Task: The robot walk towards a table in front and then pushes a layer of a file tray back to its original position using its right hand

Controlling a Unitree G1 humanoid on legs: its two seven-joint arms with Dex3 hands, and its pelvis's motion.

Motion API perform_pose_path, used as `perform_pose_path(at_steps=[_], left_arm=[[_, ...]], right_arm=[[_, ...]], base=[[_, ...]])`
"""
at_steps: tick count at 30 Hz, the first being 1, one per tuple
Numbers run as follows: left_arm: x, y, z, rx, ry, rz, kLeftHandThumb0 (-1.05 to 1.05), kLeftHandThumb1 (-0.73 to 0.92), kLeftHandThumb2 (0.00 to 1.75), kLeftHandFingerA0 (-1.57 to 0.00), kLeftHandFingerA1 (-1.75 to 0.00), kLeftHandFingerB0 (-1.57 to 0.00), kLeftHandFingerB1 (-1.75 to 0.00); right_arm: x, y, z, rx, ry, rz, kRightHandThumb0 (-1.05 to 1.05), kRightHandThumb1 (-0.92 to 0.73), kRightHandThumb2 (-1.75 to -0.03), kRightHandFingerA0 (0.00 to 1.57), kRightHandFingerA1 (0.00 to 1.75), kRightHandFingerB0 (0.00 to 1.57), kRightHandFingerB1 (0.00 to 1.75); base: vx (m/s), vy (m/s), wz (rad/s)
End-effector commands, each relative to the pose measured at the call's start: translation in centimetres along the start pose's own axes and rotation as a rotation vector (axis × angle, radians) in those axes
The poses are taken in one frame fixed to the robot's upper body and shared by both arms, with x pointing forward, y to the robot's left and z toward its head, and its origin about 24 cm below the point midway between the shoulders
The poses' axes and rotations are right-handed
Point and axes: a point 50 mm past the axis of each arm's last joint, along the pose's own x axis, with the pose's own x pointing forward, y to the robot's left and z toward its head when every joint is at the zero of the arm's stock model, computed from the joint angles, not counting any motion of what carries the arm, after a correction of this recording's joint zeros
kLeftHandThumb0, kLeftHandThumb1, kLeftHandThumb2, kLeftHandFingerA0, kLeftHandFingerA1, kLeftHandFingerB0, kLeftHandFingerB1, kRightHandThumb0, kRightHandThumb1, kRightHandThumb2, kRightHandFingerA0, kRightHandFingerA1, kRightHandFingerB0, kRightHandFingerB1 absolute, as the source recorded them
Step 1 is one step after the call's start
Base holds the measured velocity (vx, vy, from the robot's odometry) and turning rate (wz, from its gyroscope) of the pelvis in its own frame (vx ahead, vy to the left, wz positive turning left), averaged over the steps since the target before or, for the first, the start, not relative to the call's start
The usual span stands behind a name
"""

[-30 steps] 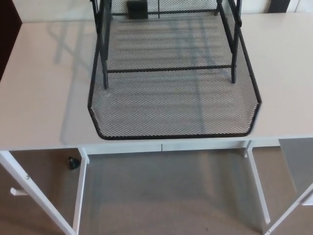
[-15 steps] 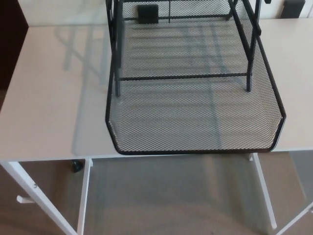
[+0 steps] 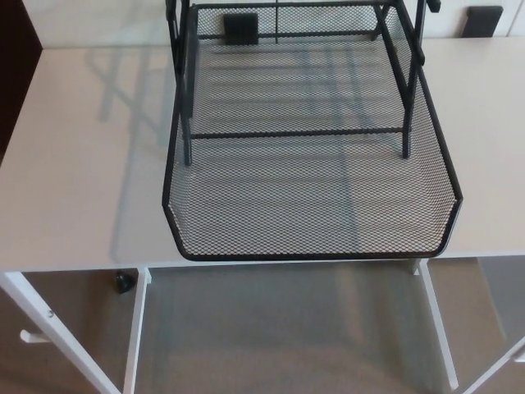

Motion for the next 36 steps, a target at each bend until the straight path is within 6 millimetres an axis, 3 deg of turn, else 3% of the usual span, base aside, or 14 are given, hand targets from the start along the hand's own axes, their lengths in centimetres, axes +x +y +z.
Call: perform_pose_path(at_steps=[1,2,3,4,5,10,11,19,30,31,32,34,35,36], left_arm=[[-0.2,0.5,0.2,0.048,-0.012,0.013,-0.26,0.62,0.59,-0.57,-0.4,-0.42,-0.36],[-0.2,0.5,0.3,0.047,-0.013,0.015,-0.26,0.62,0.59,-0.57,-0.4,-0.42,-0.36],[-0.1,0.5,0.4,0.047,-0.016,0.011,-0.26,0.63,0.59,-0.57,-0.4,-0.42,-0.35],[0.0,0.5,0.6,0.054,-0.024,0.01,-0.26,0.63,0.59,-0.57,-0.4,-0.42,-0.36],[0.0,0.5,0.7,0.055,-0.028,0.008,-0.25,0.63,0.59,-0.57,-0.41,-0.42,-0.36],[0.3,0.4,1.1,0.048,-0.039,0.009,-0.25,0.61,0.59,-0.58,-0.41,-0.43,-0.36],[0.3,0.5,1.1,0.048,-0.042,0.011,-0.25,0.62,0.59,-0.58,-0.4,-0.43,-0.36],[0.4,0.5,1.4,0.031,-0.043,0.008,-0.25,0.61,0.59,-0.56,-0.4,-0.43,-0.36],[0.4,0.5,2.0,0.088,-0.061,0.007,-0.27,0.62,0.59,-0.58,-0.4,-0.43,-0.35],[0.4,0.5,2.1,0.09,-0.062,0.004,-0.27,0.62,0.59,-0.58,-0.4,-0.43,-0.35],[0.5,0.5,2.2,0.096,-0.06,0.005,-0.26,0.63,0.59,-0.58,-0.4,-0.43,-0.35],[0.5,0.5,2.3,0.106,-0.065,0.005,-0.26,0.63,0.59,-0.59,-0.4,-0.43,-0.36],[0.5,0.5,2.4,0.115,-0.066,0.006,-0.27,0.63,0.59,-0.6,-0.4,-0.44,-0.35],[0.5,0.5,2.4,0.118,-0.067,0.007,-0.27,0.63,0.59,-0.59,-0.4,-0.43,-0.36]], right_arm=[[-0.6,0.3,1.9,0.063,-0.171,-0.058,-0.67,-0.49,-0.55,0.67,0.61,0.65,0.55],[-0.6,0.3,2.1,0.067,-0.187,-0.058,-0.67,-0.49,-0.55,0.67,0.61,0.65,0.55],[-1.1,0.5,3.3,0.065,-0.294,-0.059,-0.71,-0.45,-0.82,0.65,0.65,0.58,0.59],[-1.6,0.7,4.3,0.064,-0.363,-0.052,-0.66,-0.44,-0.83,0.6,0.64,0.57,0.6],[-2.0,0.8,5.0,0.07,-0.406,-0.05,-0.61,-0.54,-0.56,0.64,0.53,0.62,0.48],[-5.9,1.2,10.9,0.146,-0.739,0.032,-0.55,-0.53,-0.56,0.63,0.46,0.6,0.44],[-6.6,1.3,11.8,0.148,-0.78,0.045,-0.6,-0.46,-0.8,0.56,0.56,0.5,0.52],[-11.5,1.4,18.0,0.13,-1.09,0.11,-0.54,-0.48,-0.8,0.47,0.51,0.41,0.47],[-13.4,1.3,23.8,-0.069,-1.389,-0.011,-0.53,-0.5,-0.82,0.38,0.49,0.28,0.44],[-13.4,1.5,24.3,-0.095,-1.41,-0.022,-0.5,-0.63,-0.6,0.41,0.36,0.38,0.34],[-13.5,1.8,24.8,-0.114,-1.43,-0.03,-0.55,-0.52,-0.83,0.33,0.46,0.26,0.43],[-13.5,2.2,25.5,-0.148,-1.452,-0.012,-0.57,-0.53,-0.81,0.29,0.44,0.25,0.42],[-13.4,2.3,25.9,-0.169,-1.458,-0.007,-0.49,-0.65,-0.6,0.33,0.33,0.32,0.32],[-13.2,2.3,26.1,-0.19,-1.465,-0.014,-0.48,-0.66,-0.6,0.31,0.32,0.31,0.32]], base=[[0.0,0.0,0.0],[0.0,0.0,0.0],[0.0,0.0,0.0],[0.0,0.0,0.0],[0.0,0.0,0.0],[0.0,0.0,0.0],[0.0,0.0,0.0],[0.0,0.0,0.0],[0.0,0.0,0.0],[0.0,0.0,0.0],[0.0,0.0,0.0],[0.0,0.0,0.0],[0.0,0.0,0.0],[0.0,0.0,0.0]])
